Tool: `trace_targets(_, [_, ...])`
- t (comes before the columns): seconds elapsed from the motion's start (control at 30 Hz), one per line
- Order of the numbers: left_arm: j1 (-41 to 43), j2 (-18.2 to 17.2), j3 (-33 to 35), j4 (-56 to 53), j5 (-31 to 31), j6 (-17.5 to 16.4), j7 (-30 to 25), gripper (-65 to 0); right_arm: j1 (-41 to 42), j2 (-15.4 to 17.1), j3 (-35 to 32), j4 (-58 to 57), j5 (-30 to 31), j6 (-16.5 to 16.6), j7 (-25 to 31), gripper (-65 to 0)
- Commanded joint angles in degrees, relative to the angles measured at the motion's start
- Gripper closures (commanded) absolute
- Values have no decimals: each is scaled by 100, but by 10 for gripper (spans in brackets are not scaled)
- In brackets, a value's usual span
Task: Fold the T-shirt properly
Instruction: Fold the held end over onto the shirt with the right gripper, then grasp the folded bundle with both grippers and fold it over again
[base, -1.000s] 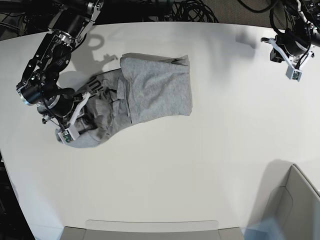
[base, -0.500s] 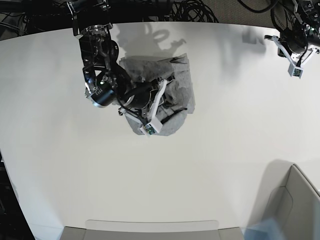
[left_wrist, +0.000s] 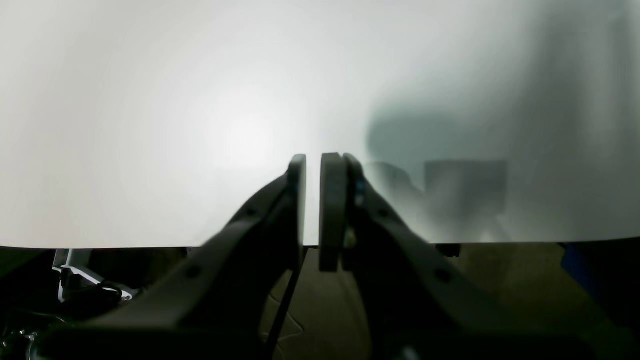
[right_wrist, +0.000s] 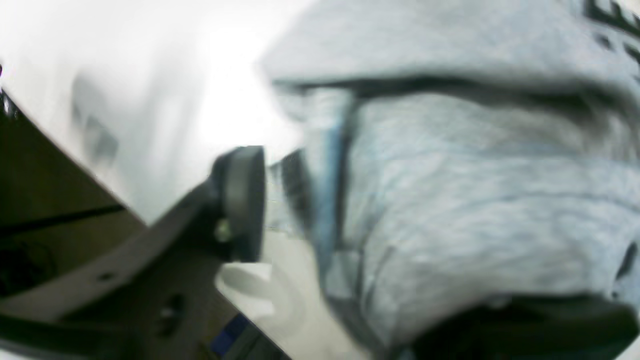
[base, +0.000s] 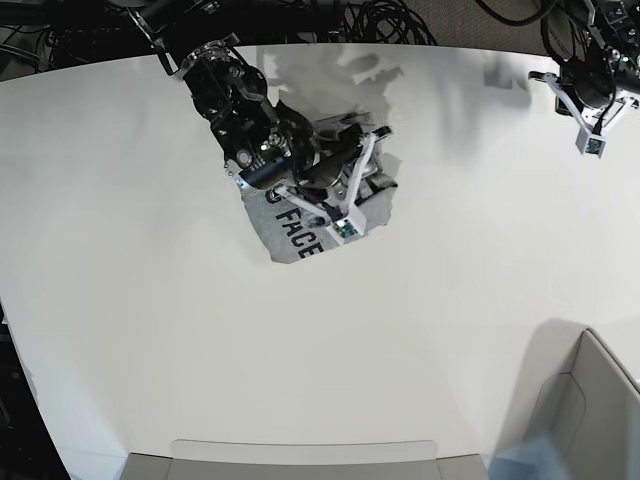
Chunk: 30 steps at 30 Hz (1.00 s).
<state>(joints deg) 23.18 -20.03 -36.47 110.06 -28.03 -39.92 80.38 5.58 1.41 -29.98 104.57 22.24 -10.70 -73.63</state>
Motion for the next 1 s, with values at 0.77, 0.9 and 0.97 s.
trace_targets(0.77, [-634, 179, 416, 321, -621, -8, -38, 0, 431, 663, 1059, 677, 154, 468, 88, -113])
trace_targets(0.9, [-872, 399, 768, 568, -1105, -8, -38, 0, 431, 716, 1824, 571, 154, 828, 26, 0])
trace_targets(0.97, [-1083, 566, 803, 576, -1201, -8, -38, 0, 422, 813, 2184, 395, 154, 1189, 26, 0])
